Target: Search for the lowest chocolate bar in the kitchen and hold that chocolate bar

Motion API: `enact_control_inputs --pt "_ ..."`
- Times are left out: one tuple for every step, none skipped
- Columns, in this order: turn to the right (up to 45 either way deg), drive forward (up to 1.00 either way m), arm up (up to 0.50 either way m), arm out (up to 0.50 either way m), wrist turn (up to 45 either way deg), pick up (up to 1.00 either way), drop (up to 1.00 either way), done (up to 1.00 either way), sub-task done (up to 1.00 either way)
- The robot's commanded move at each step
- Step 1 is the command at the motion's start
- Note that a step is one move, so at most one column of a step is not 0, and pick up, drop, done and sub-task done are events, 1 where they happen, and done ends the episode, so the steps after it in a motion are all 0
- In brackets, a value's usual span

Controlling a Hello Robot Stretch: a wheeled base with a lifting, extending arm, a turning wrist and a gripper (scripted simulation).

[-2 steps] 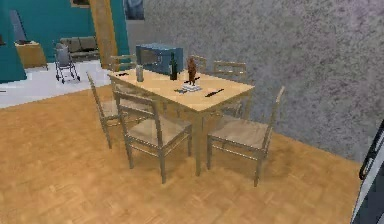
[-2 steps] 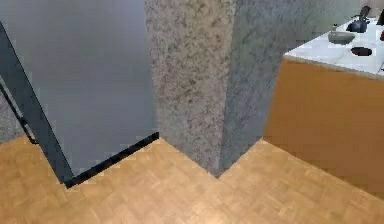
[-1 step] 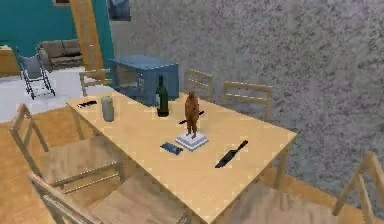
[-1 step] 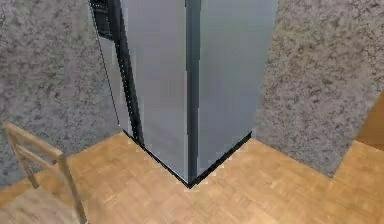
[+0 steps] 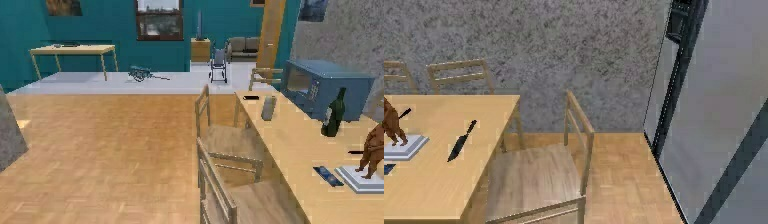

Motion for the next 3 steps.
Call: enact_control_inputs --pt "-42.0 0.00 0.00 0.00 0.0 0.00 0.00 0.00 0.00" --pt "-6.0 0.00 0.00 0.00 0.0 0.00 0.00 0.00 0.00" --pt "45.0 0.00 0.00 0.00 0.0 0.00 0.00 0.00 0.00"
